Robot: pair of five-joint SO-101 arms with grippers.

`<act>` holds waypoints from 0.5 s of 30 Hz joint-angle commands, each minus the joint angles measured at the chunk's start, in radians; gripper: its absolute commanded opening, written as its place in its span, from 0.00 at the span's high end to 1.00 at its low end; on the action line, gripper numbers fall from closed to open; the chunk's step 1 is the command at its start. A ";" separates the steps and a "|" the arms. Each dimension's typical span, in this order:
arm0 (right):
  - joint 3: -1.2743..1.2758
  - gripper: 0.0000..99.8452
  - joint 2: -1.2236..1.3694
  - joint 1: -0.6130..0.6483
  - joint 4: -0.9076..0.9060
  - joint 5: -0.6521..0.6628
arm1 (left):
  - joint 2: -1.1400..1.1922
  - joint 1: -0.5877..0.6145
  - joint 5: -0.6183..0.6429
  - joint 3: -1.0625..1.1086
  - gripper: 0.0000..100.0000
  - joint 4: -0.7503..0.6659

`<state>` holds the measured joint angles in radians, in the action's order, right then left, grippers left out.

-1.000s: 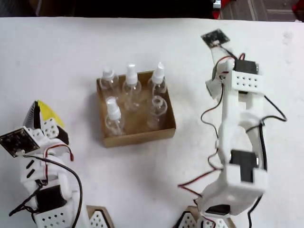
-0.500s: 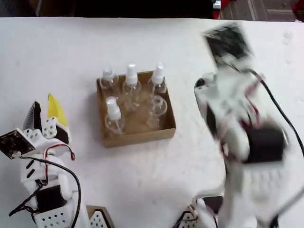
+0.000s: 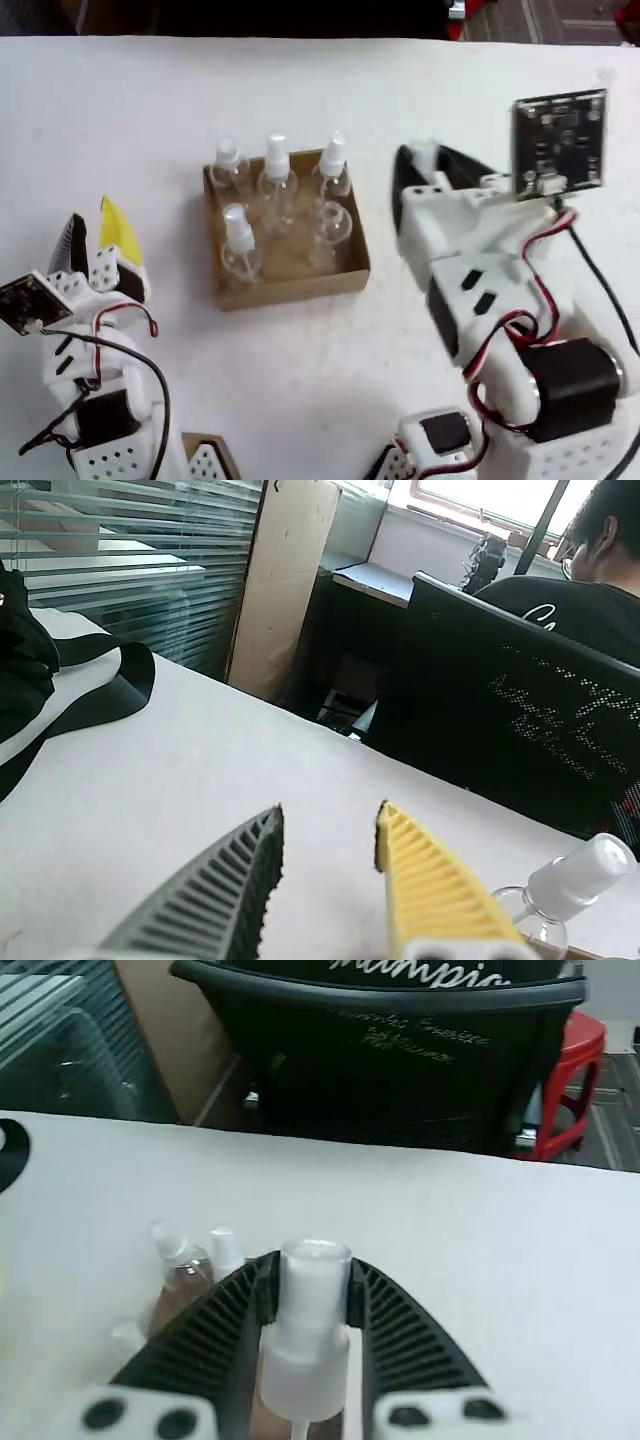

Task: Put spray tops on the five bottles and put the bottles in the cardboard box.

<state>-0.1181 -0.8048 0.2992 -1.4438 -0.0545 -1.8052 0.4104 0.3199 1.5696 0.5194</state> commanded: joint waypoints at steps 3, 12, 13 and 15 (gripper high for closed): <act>0.012 0.98 0.004 0.168 0.071 -0.018 | -0.012 -0.013 0.008 -0.006 0.85 -0.020; 0.425 0.98 -0.025 0.194 0.676 -0.018 | -0.012 -0.013 0.008 -0.003 0.85 -0.021; 0.471 0.98 -0.042 0.194 0.750 -0.018 | -0.012 -0.013 0.008 -0.003 0.85 -0.021; 0.568 0.98 -0.088 0.199 0.885 -0.020 | -0.012 -0.013 0.006 -0.003 0.85 -0.021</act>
<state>0.3575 -0.8293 0.4833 -0.7795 -0.0637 -1.8052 0.4104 0.3199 1.5696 0.5194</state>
